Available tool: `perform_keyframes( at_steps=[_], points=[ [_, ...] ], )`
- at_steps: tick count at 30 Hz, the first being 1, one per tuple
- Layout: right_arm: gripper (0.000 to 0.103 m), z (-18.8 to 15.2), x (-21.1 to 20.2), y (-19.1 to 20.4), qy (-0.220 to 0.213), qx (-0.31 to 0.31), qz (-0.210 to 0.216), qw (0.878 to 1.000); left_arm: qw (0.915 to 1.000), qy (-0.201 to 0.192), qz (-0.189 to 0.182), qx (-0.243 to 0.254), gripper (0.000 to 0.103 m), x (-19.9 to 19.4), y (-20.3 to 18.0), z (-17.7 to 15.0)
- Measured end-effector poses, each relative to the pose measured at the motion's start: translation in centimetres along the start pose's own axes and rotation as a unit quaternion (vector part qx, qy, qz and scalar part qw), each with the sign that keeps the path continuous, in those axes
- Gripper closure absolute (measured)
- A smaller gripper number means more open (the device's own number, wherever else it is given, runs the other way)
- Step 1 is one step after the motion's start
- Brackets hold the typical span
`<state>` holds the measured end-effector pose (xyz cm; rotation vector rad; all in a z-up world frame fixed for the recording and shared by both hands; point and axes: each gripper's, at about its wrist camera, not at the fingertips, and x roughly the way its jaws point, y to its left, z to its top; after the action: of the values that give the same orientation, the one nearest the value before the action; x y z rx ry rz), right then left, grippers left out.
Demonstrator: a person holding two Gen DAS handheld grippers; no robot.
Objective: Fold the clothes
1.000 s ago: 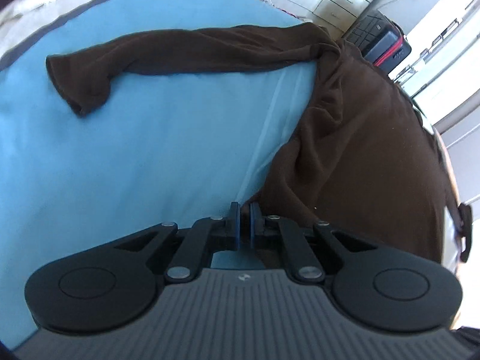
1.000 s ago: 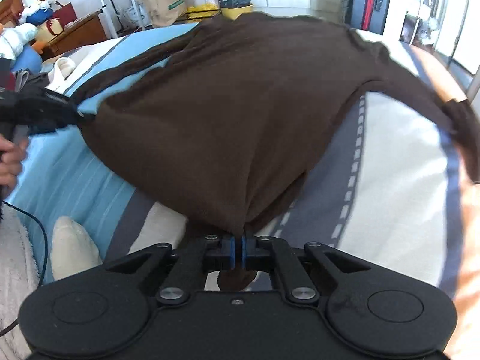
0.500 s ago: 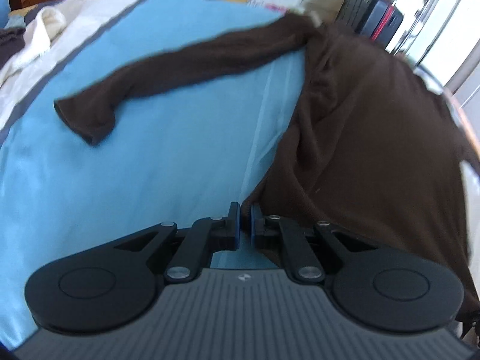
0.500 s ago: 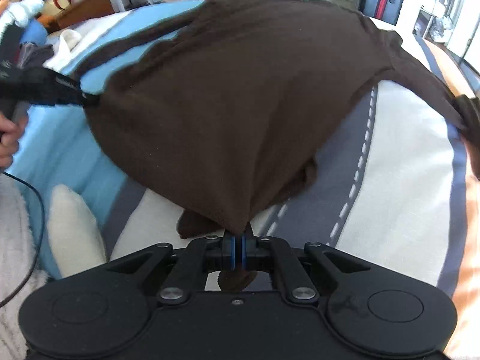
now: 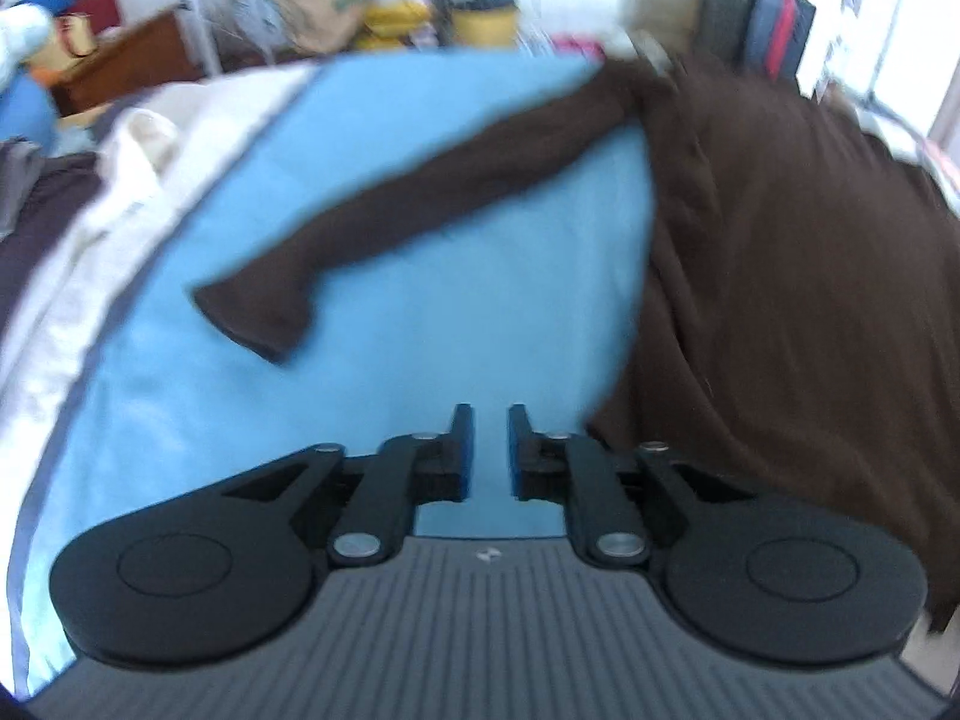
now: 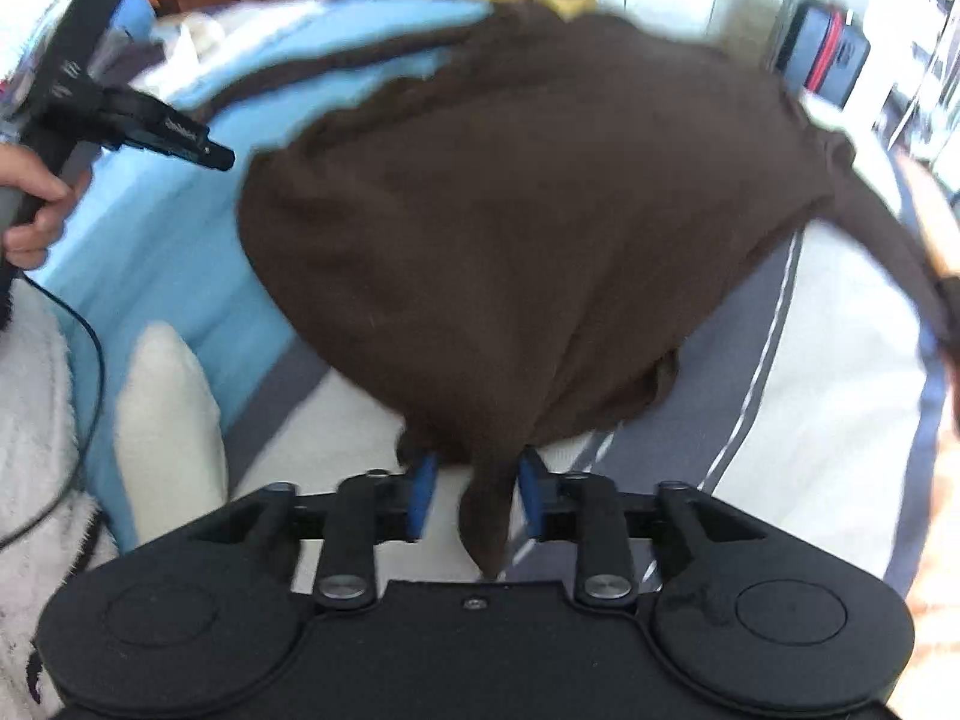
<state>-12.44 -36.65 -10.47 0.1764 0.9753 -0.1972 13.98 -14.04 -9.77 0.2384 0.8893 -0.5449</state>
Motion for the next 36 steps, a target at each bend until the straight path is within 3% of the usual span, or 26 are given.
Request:
perform_keyframes(
  at_steps=[1, 2, 6, 8, 11, 12, 15, 17, 18, 21, 23, 25, 29, 32, 36],
  points=[
    [0.051, 0.2, -0.5, 0.1, -0.013, -0.001, 0.004, 1.000, 0.9996, -0.011, -0.005, -0.026, 0.066, -0.3, 1.4, 0.3],
    [0.046, 0.4, -1.1, 0.2, -0.025, -0.001, 0.008, 1.000, 0.9984, -0.020, -0.010, -0.052, 0.062, -0.6, 2.8, 0.6],
    [0.042, 1.4, -2.9, 0.5, -0.076, 0.001, 0.028, 0.997, 0.9864, 0.016, 0.020, -0.162, 0.060, 1.0, 8.6, 0.6],
    [0.040, 2.7, -2.8, 1.0, -0.088, -0.002, 0.044, 0.995, 0.9831, 0.030, 0.024, -0.179, 0.061, 1.7, 9.9, 0.7],
    [0.040, 5.6, -2.5, 3.1, -0.101, -0.045, 0.037, 0.993, 0.9834, 0.018, 0.024, -0.179, 0.057, 2.0, 10.9, 2.3],
    [0.040, 6.5, -2.3, 3.8, -0.112, -0.061, 0.037, 0.991, 0.9841, 0.016, 0.037, -0.173, 0.051, 2.4, 10.9, 3.2],
    [0.040, 9.9, -1.4, 4.9, -0.131, -0.062, 0.054, 0.988, 0.9861, 0.048, 0.109, -0.116, 0.033, 5.9, 10.2, 5.0],
    [0.040, 11.9, 0.0, 5.1, -0.131, -0.027, 0.082, 0.988, 0.9806, 0.088, 0.166, -0.055, 0.033, 9.2, 9.4, 5.5],
    [0.040, 12.7, 1.0, 5.3, -0.125, -0.008, 0.096, 0.987, 0.9815, 0.095, 0.159, -0.049, 0.034, 10.3, 9.3, 5.3],
    [0.040, 14.1, 4.3, 6.7, -0.097, 0.017, 0.116, 0.988, 0.9853, 0.061, 0.145, -0.067, 0.032, 10.6, 10.5, 5.1],
    [0.040, 14.0, 6.3, 8.0, -0.079, 0.010, 0.122, 0.989, 0.9879, 0.043, 0.137, -0.060, 0.041, 10.7, 11.2, 5.7],
    [0.040, 14.0, 7.9, 9.4, -0.063, -0.005, 0.115, 0.991, 0.9878, 0.028, 0.146, -0.045, 0.101, 10.9, 11.6, 6.3],
    [0.038, 14.2, 9.9, 10.8, -0.053, -0.001, 0.071, 0.996, 0.9803, -0.017, 0.190, -0.051, 0.100, 10.3, 11.9, 7.5],
    [0.035, 14.6, 11.6, 10.4, -0.029, 0.055, 0.090, 0.994, 0.9721, -0.078, 0.206, -0.080, 0.100, 8.0, 12.9, 8.3],
    [0.031, 15.3, 14.8, 10.8, 0.006, 0.093, 0.064, 0.994, 0.9537, -0.118, 0.252, -0.115, 0.100, 5.9, 15.0, 8.2]
  ],
)
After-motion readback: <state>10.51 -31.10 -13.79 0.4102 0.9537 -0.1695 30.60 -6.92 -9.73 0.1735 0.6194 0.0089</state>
